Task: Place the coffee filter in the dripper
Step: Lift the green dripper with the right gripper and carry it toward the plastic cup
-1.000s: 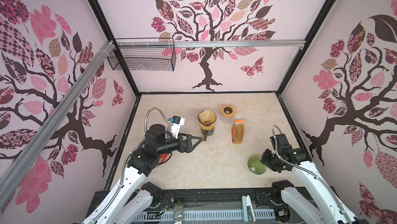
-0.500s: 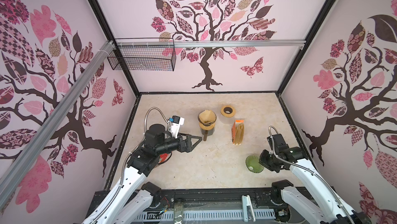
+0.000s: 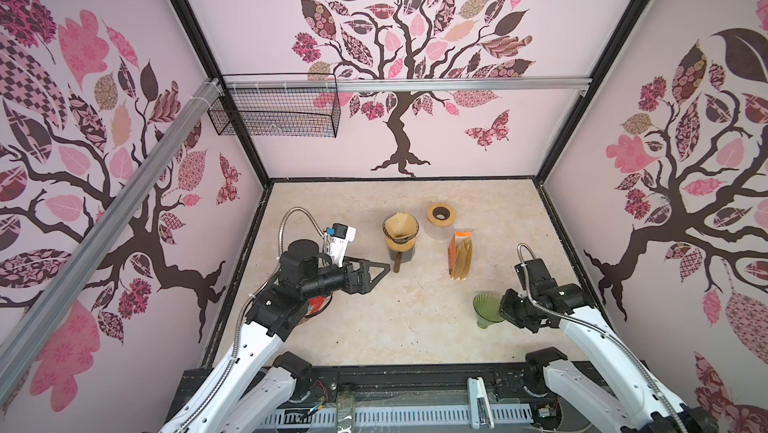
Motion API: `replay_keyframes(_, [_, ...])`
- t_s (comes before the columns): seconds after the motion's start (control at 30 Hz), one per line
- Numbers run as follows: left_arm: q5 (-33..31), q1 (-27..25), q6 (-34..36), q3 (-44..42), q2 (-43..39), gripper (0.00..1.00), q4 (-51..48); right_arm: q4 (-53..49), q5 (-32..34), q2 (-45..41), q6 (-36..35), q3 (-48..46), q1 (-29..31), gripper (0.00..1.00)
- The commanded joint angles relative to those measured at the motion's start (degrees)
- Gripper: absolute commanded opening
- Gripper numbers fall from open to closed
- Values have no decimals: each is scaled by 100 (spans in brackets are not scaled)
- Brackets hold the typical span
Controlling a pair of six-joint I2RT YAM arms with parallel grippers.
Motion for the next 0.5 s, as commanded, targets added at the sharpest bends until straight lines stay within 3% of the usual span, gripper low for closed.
replay_keyframes(0.0, [22,45,55,60,-67,97,177,-39,-2,-70,-39,13,40,6])
replay_keyframes(0.17, [3,84,106,72,-79,97,159,20,-98,-166,-120,13,43,0])
replay_keyframes(0.47, [-163,185,299,93,-48,97,42,157,-154,-528,-290,362,41,0])
